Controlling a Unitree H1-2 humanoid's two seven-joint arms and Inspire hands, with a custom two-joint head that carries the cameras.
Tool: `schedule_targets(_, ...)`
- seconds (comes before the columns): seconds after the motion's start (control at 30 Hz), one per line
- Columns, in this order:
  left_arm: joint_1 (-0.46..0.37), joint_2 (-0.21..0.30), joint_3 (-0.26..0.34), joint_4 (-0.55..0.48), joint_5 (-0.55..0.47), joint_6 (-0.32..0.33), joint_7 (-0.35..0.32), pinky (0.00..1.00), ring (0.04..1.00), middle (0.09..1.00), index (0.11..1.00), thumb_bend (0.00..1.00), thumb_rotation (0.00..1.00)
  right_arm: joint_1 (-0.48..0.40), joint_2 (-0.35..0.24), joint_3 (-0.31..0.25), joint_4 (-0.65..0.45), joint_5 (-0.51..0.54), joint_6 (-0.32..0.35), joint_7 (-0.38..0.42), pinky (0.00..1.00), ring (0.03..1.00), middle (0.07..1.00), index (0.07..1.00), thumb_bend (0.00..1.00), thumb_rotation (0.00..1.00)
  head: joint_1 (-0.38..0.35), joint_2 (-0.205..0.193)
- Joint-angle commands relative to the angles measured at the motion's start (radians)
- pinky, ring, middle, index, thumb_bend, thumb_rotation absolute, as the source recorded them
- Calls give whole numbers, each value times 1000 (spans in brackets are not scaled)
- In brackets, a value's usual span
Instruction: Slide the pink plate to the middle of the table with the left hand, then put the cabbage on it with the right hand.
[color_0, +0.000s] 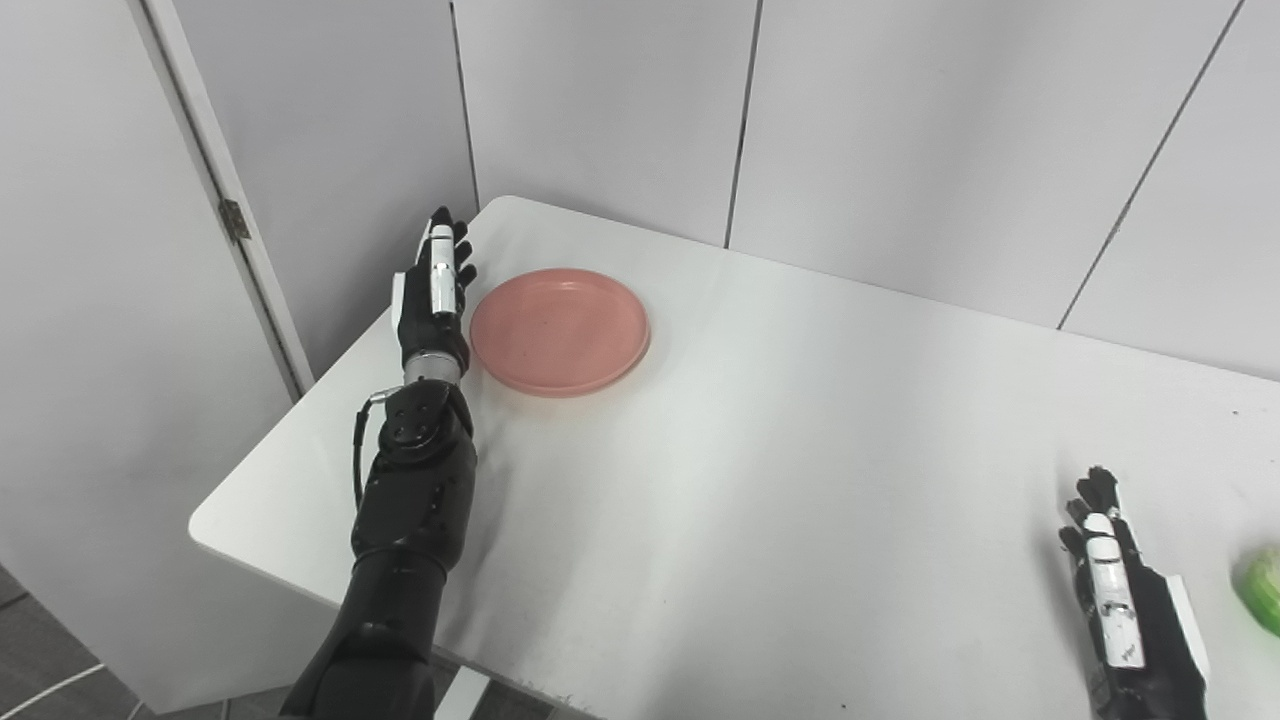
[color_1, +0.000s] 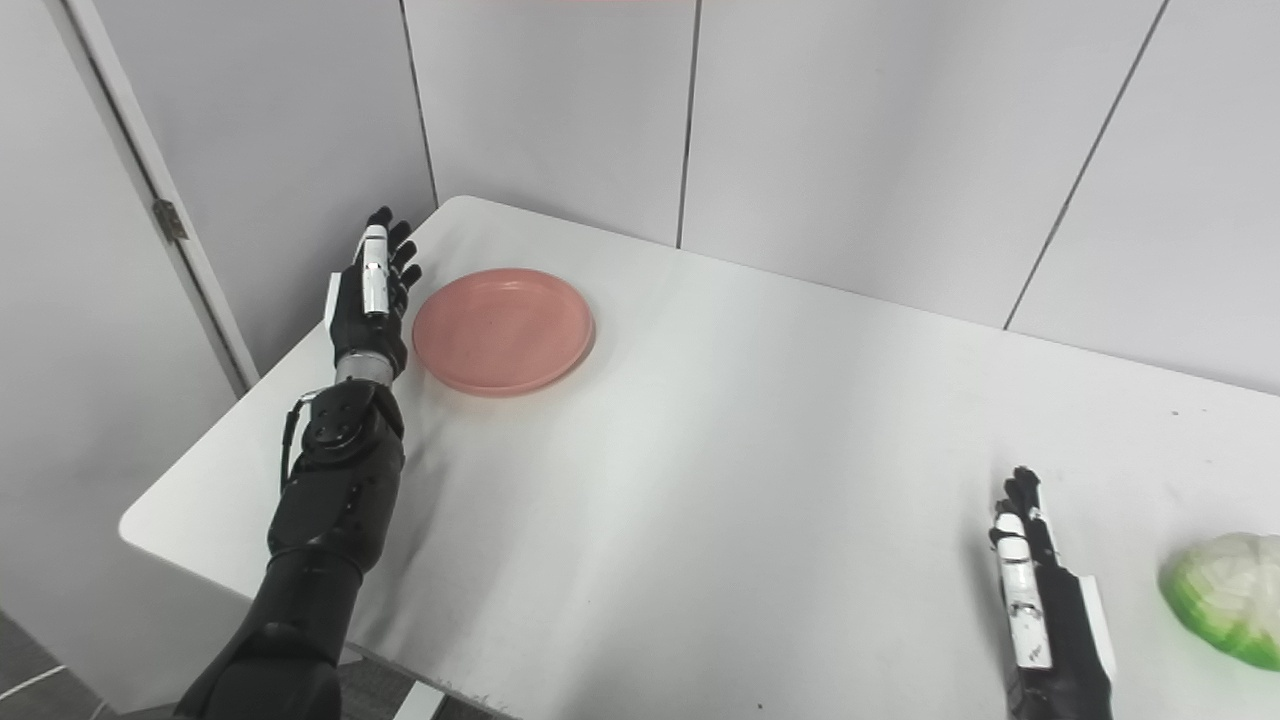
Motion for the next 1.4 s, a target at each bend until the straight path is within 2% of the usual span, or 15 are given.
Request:
schedule_targets(0.0,-25,18,5,-12,-12,-47,1,946,962,948,936,405,1000,17,-10,-11,4,2,-22,-1,1000,997,1000,996,91,1000,0,1)
schedule_targets(0.2,-16,20,4,9,-9,-61,8,933,952,939,922,406,1000,15,-15,-12,14,10,-36,8,1000,1000,1000,1000,88,1000,2,1)
schedule_targets(0.57,-11,20,15,67,-12,-105,19,908,924,919,901,400,1000,14,-18,-14,12,12,-28,7,1000,1000,1000,998,96,1000,7,-1)
schedule_targets(0.7,-13,24,11,104,-19,-123,5,927,934,932,913,399,1000,14,-21,-14,8,17,-14,12,1000,1000,1000,1000,104,1000,7,-1)
schedule_targets(0.93,-32,36,-5,204,-8,-152,8,941,936,937,922,396,1000,12,-17,-17,7,24,-9,15,1000,1000,1000,1000,96,1000,7,-3)
schedule_targets(1.0,-42,37,-7,237,-15,-156,9,952,942,941,928,399,1000,10,-18,-15,15,19,-26,16,1000,1000,1000,1000,87,1000,7,-4)
schedule_targets(1.13,-60,38,-20,307,-27,-181,-14,953,945,946,942,399,1000,10,-16,-17,17,20,-27,16,1000,1000,1000,1000,86,1000,7,-4)
schedule_targets(1.37,-95,25,-50,388,-44,-175,-57,941,937,934,923,382,1000,10,-15,-14,21,11,-35,12,1000,1000,1000,1000,97,1000,-1,-2)
